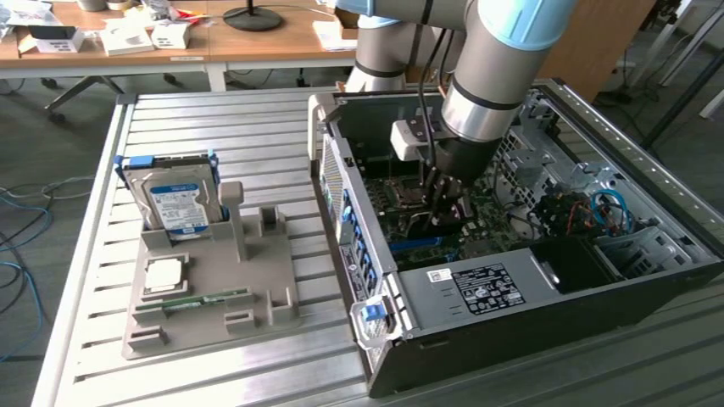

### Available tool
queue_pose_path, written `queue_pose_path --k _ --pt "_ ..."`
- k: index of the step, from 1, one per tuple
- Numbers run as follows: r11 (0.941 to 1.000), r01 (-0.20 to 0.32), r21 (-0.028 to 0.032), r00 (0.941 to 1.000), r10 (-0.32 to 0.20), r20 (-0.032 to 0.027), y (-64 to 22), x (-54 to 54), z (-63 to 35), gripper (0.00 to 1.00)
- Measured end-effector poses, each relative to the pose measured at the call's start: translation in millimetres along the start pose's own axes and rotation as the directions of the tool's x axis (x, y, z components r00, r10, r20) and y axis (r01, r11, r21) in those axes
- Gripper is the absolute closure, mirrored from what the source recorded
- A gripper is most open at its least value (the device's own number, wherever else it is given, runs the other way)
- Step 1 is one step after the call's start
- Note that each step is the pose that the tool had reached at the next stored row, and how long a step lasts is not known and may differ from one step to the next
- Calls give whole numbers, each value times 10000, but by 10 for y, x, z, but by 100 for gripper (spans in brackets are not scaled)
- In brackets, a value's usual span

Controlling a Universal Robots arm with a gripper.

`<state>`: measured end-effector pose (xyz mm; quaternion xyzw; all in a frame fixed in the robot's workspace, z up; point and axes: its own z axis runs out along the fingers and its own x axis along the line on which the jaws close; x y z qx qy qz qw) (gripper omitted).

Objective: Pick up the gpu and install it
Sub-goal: 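Insert the gpu into the slot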

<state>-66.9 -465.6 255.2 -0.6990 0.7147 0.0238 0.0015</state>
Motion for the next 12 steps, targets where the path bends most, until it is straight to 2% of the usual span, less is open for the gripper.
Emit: queue_pose_path --k 12 --pt "10000 0 0 10000 0 2 0 1 26 74"
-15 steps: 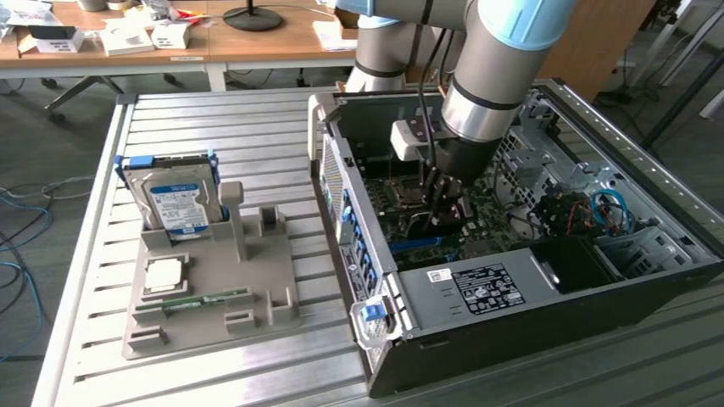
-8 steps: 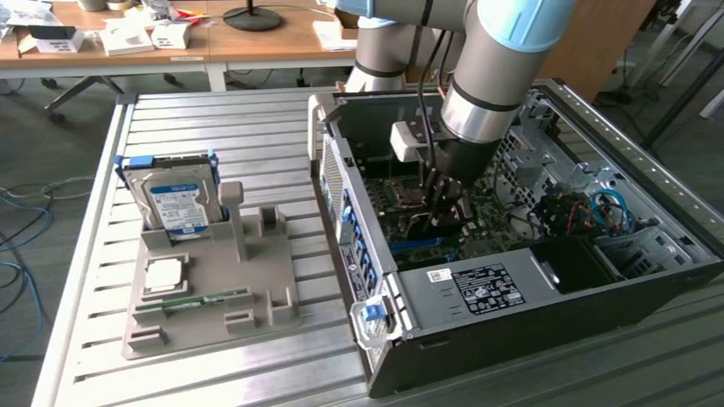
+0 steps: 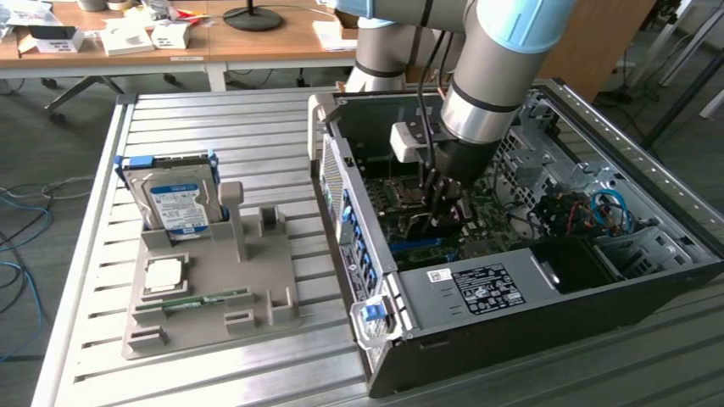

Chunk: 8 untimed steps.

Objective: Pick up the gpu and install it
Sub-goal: 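Insert the gpu into the slot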

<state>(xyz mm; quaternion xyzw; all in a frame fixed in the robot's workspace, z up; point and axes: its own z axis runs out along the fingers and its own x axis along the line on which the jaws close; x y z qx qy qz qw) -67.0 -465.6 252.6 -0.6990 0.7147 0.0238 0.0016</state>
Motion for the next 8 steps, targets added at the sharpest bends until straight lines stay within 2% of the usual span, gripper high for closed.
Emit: queue_pose_path --k 8 --pt "10000 1 0 10000 -1 0 12 0 0 74"
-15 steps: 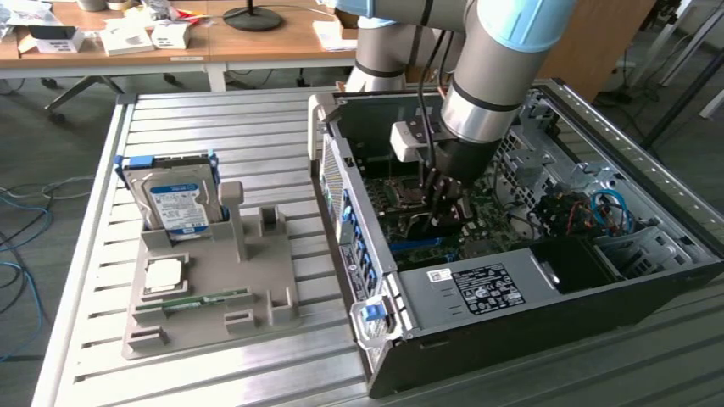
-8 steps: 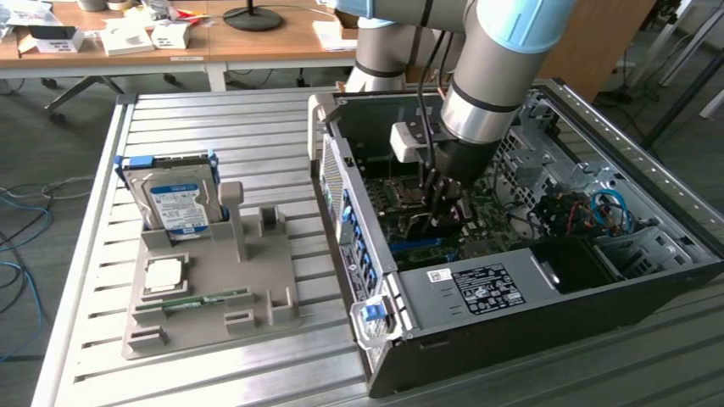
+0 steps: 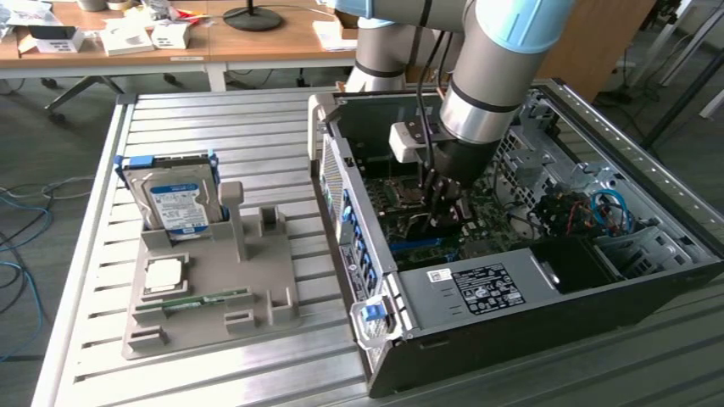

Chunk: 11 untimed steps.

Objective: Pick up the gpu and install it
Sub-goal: 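Insert the gpu into the slot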

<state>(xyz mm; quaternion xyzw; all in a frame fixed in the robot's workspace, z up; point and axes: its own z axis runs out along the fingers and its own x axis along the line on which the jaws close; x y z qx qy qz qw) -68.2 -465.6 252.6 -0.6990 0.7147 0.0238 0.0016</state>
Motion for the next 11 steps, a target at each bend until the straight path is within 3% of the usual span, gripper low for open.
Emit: queue_pose_path --k 11 --pt "10000 0 0 10000 0 -1 3 0 1 74"
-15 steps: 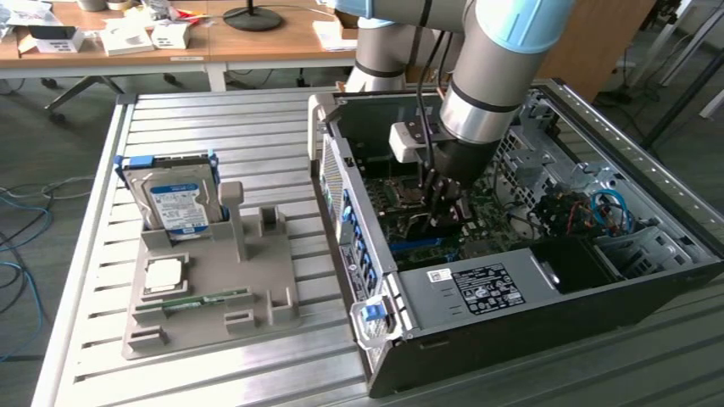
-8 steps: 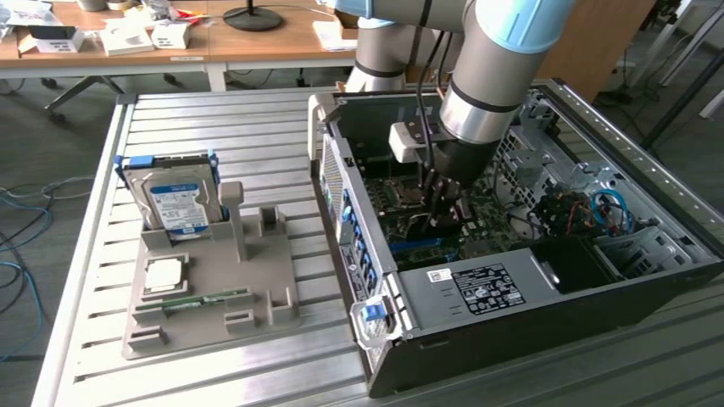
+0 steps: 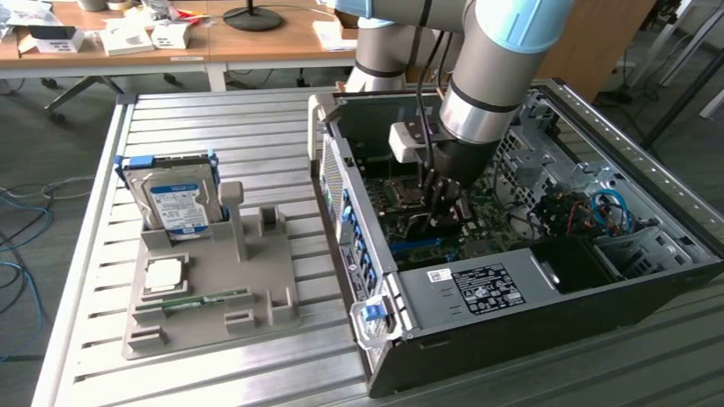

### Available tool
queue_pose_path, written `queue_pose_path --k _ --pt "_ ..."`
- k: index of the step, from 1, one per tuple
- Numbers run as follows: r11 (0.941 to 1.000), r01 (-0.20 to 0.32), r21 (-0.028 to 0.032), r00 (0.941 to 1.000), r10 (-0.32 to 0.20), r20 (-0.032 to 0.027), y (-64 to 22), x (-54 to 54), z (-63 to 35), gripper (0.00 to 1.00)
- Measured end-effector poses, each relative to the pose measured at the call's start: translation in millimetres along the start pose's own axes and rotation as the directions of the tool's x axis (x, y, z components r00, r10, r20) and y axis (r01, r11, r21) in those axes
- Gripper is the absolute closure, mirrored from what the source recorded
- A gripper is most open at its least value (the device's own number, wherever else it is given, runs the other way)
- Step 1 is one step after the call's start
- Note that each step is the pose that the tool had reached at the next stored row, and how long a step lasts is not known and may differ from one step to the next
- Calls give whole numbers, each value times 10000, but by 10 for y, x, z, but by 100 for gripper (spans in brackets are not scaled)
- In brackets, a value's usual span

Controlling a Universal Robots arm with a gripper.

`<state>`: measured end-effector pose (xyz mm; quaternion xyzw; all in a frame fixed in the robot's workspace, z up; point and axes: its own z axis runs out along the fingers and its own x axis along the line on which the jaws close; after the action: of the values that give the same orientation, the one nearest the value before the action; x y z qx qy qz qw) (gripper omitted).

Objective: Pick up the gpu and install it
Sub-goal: 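Insert the gpu into the slot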

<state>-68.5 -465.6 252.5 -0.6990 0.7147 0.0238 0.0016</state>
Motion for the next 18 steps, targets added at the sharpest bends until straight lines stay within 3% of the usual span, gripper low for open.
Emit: queue_pose_path --k 18 --pt "10000 0 0 10000 0 1 0 0 20 74"
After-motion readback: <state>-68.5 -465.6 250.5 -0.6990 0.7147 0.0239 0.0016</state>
